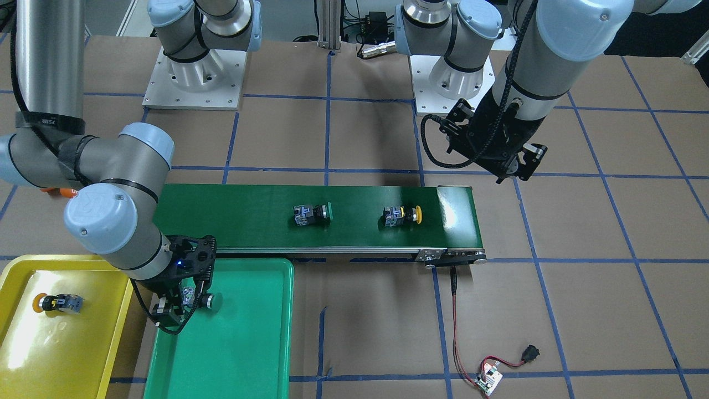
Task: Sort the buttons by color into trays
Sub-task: 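Drop the green button into the green tray while the left gripper lifts away, then lower the right gripper onto the green button on the belt and grasp it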
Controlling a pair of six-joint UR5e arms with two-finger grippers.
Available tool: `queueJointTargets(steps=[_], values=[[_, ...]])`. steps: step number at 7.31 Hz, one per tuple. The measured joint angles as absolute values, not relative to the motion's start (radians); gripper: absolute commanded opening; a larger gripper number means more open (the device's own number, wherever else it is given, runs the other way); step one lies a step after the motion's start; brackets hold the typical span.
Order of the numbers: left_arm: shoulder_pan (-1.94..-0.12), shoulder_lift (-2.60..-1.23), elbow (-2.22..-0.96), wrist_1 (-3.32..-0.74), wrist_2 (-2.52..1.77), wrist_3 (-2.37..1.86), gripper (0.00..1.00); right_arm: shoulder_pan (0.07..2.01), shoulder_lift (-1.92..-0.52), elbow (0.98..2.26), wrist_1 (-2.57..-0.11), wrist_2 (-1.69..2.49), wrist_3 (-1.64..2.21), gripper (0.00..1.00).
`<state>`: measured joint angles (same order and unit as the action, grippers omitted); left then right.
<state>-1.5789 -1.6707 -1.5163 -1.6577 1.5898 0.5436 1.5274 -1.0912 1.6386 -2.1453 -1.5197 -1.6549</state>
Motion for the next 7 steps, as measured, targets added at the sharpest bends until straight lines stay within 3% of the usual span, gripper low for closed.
queueJointTargets(steps=[3, 7], values=[[-1.64, -1.642, -1.519, -1.682, 1.595, 0.15, 1.0, 1.515, -1.231, 1.676, -2.027, -1.54, -1.707, 1.0], [-1.659, -1.57, -1.528, -1.74, 1.59, 0.062, 1.0, 1.486, -1.413, 1.962, -2.126, -1.581, -1.732, 1.0]])
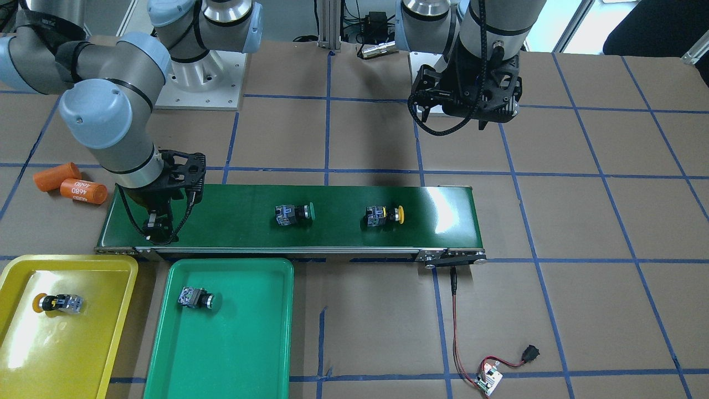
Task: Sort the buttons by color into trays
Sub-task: 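Lower the right gripper onto the green button on the belt and grasp it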
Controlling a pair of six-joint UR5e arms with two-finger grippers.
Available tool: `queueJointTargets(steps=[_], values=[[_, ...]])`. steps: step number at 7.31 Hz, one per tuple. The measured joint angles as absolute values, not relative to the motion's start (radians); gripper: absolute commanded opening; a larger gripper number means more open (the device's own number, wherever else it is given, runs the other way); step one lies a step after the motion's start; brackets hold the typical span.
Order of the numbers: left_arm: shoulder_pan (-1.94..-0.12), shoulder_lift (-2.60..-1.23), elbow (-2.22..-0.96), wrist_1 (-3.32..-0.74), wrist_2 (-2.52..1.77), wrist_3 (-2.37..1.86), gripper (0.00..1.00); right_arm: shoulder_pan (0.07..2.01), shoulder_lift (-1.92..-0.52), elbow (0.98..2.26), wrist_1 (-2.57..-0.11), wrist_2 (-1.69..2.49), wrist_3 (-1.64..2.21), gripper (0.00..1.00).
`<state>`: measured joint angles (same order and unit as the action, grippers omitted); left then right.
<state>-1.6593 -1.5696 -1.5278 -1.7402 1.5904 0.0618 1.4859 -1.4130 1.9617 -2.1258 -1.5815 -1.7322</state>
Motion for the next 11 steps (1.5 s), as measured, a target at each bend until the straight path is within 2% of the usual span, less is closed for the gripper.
queueJointTargets(steps=[4, 11], values=[[-1.577, -1.557, -1.502, -1.7, 1.581, 0.055, 1.0, 1.483, -1.454, 2.057, -2.174, -1.579, -1.727, 1.0], [-1.565, -1.56, -1.503, -1.704, 1.565, -0.016, 1.0, 1.488, -1.463, 2.074, -2.178, -1.565, -1.72, 1.0]])
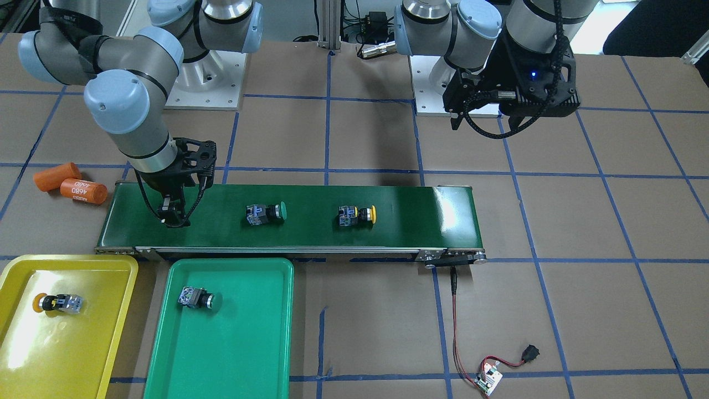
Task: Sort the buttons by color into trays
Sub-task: 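Lower the right gripper onto the green button on the belt and grasp it, then carry the green button into the green tray and release it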
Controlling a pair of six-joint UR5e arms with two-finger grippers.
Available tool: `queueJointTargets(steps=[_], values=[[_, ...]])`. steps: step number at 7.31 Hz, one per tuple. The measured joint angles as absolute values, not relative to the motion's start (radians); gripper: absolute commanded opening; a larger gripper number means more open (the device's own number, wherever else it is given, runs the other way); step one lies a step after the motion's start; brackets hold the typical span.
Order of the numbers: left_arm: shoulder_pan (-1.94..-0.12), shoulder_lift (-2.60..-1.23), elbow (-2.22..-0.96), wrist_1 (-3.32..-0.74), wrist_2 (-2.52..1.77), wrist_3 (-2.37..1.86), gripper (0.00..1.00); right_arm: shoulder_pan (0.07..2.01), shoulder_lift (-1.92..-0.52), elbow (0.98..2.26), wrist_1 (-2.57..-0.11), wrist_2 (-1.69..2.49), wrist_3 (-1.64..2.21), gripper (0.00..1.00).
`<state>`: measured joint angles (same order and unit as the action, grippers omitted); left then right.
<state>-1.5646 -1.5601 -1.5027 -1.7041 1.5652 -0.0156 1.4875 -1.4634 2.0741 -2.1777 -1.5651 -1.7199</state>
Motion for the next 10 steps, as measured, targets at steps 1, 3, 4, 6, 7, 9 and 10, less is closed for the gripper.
queueJointTargets(steps=[1, 3, 4, 6, 7, 9, 10], values=[[-1.565, -1.559, -1.502, -1.702, 1.564, -0.014, 1.0, 1.493, -1.464, 2.074, -2.178, -1.564, -1.708, 1.0], [-1.565, -1.557, -1.502, -1.7, 1.563, -0.011, 1.0, 1.522, -1.46, 2.075, -2.199, -1.565, -1.663, 1.0], [-1.565, -1.558, -1.502, -1.699, 1.561, -0.01, 1.0, 1.539, -1.457, 2.074, -2.21, -1.565, -1.64, 1.0], [-1.565, -1.554, -1.502, -1.698, 1.56, -0.008, 1.0, 1.562, -1.455, 2.074, -2.222, -1.566, -1.605, 1.0], [-1.565, -1.551, -1.502, -1.698, 1.561, -0.008, 1.0, 1.572, -1.453, 2.074, -2.227, -1.566, -1.592, 1.0], [-1.565, -1.544, -1.502, -1.698, 1.562, -0.007, 1.0, 1.581, -1.448, 2.075, -2.235, -1.565, -1.579, 1.0], [-1.565, -1.536, -1.501, -1.698, 1.563, -0.007, 1.0, 1.583, -1.441, 2.075, -2.238, -1.565, -1.577, 1.0]])
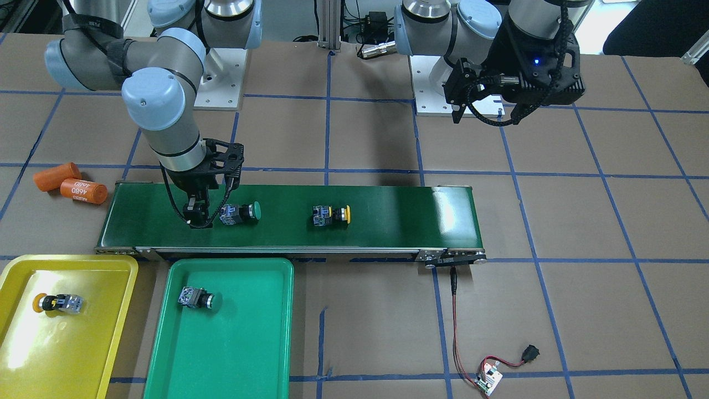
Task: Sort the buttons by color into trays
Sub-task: 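Carry the green button into the green tray and release it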
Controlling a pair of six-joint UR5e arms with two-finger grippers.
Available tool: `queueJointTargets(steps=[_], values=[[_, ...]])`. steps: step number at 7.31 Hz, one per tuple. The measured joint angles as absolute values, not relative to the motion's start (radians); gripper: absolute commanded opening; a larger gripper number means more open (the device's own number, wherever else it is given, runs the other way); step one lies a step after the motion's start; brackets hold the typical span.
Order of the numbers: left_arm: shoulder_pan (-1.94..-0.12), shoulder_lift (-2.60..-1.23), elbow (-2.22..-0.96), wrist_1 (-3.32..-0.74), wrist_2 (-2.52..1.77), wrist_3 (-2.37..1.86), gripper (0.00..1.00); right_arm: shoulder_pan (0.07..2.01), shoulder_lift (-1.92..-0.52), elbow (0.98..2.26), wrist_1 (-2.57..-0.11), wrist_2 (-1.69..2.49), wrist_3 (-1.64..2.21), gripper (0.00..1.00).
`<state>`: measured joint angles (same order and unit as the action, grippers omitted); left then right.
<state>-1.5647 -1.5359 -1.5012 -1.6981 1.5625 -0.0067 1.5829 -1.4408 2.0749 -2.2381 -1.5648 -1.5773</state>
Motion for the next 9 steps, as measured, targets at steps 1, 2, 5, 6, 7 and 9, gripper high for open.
queueJointTargets(steps=[1, 2, 5, 6, 7, 9], values=[[-1.565, -1.532, -1.502, -1.698, 1.564, -0.007, 1.0, 1.586, -1.434, 2.075, -2.241, -1.565, -1.577, 0.96], [-1.565, -1.529, -1.503, -1.699, 1.566, -0.007, 1.0, 1.59, -1.429, 2.074, -2.243, -1.565, -1.576, 0.85], [-1.565, -1.524, -1.498, -1.699, 1.574, -0.006, 1.0, 1.593, -1.425, 2.074, -2.242, -1.567, -1.577, 0.0], [-1.565, -1.521, -1.495, -1.7, 1.575, -0.007, 1.0, 1.594, -1.424, 2.073, -2.24, -1.57, -1.578, 0.0], [-1.565, -1.516, -1.489, -1.703, 1.571, -0.01, 1.0, 1.594, -1.424, 2.068, -2.24, -1.576, -1.578, 0.0], [-1.565, -1.522, -1.484, -1.703, 1.564, -0.015, 1.0, 1.593, -1.422, 2.04, -2.242, -1.583, -1.578, 0.0]])
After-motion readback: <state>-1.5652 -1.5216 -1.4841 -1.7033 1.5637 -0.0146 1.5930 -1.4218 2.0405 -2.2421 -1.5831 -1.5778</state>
